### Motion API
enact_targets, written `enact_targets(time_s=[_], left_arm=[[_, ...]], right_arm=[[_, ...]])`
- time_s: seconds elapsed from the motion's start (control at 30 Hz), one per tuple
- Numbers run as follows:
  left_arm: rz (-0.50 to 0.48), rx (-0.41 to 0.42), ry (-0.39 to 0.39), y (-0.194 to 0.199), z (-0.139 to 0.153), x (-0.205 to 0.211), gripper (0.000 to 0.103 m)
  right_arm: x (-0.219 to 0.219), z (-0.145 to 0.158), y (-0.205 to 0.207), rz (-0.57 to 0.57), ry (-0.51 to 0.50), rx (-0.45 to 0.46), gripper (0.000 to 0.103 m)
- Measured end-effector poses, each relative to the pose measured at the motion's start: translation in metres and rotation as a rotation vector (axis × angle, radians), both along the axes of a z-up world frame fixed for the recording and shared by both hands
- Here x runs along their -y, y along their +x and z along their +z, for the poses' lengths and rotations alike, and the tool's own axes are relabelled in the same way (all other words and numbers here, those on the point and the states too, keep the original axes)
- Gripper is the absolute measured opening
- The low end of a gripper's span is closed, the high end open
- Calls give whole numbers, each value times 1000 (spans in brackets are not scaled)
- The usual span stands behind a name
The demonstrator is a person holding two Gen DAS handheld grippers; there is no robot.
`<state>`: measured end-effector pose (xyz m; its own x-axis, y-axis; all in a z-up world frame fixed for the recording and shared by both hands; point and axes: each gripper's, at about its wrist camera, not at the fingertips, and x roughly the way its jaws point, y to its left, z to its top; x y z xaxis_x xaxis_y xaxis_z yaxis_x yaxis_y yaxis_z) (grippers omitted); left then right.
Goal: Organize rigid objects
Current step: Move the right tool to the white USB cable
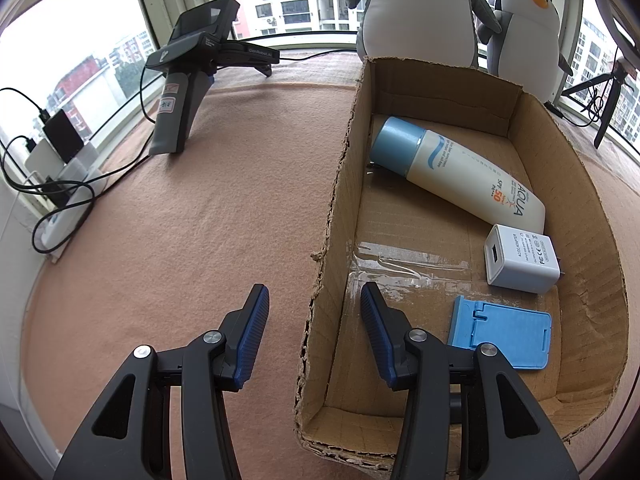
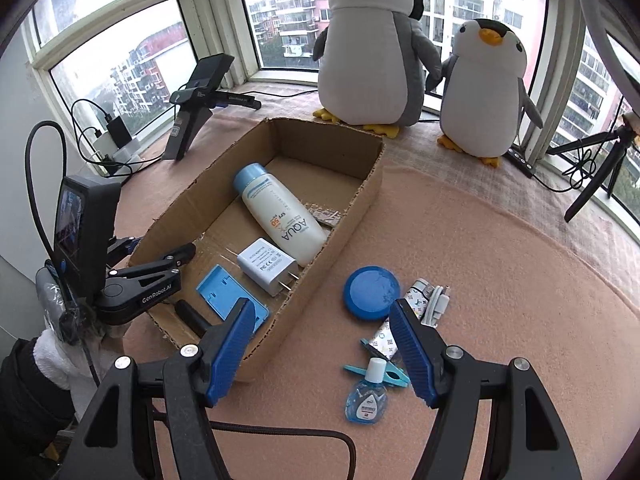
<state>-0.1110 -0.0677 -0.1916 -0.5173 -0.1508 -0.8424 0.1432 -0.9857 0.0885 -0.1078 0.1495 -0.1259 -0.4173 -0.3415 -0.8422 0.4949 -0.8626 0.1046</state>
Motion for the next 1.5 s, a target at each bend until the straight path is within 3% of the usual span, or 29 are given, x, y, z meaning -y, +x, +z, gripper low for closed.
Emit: enact_targets(time_s=[0.33,0.57,0.67,0.83,1.33,1.5], left_arm=[[0,0,0,0,0,0,47],[0,0,1,0,0,0,47],[0,0,1,0,0,0,47],[1,0,2,0,0,0,47],[0,0,1,0,0,0,47],[0,0,3,0,0,0,47]], right_arm=[[-54,-22,-24,-168,-24,86,63],[-64,-43,-43,-219,-55,172,41],[-62,-54,-50,-223,-40,201,35],[-58,-68,-57,-220,-1,220,34],[-58,-72,-67,-178,58,234,26],[-45,-75,-66,-151,127,209,26]])
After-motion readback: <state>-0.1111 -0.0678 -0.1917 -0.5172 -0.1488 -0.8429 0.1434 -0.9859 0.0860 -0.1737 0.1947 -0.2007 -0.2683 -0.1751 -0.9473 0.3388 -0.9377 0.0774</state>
